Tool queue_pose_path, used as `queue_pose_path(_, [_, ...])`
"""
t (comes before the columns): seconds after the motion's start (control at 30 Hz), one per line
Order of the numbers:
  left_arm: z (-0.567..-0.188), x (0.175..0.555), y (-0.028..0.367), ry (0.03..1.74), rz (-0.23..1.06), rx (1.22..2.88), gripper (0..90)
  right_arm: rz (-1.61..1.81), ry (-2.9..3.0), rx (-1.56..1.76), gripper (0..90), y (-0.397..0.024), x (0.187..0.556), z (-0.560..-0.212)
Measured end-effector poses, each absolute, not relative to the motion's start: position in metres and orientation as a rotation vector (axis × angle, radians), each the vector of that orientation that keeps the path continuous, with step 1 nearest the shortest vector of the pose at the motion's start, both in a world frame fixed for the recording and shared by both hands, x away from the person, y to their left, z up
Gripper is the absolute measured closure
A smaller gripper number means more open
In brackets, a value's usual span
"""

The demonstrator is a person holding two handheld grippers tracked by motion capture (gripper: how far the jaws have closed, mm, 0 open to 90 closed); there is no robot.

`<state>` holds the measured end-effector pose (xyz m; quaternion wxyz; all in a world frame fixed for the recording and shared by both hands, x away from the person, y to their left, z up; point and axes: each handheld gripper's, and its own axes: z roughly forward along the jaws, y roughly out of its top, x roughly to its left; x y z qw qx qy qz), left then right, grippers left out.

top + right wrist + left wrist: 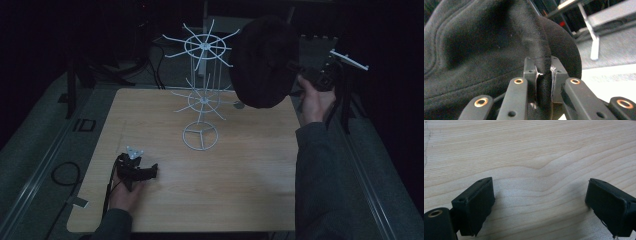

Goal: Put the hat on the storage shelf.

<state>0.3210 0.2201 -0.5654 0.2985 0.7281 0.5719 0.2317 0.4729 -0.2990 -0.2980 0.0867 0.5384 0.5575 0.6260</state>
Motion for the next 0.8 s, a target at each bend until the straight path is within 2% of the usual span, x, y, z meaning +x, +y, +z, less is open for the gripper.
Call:
queue_pose_path(0.5, [-0.566,0.321,0.22,1.52,0.618,1.929,9.1,1.745,1.815,1.627,79.1,-0.277,0.479,-0.328])
queue_pose_path(0.8, [-0.566,0.321,0.22,1.518,0.617,1.93,9.2,1.674,1.892,1.614,66.2,-0.262,0.482,-0.337])
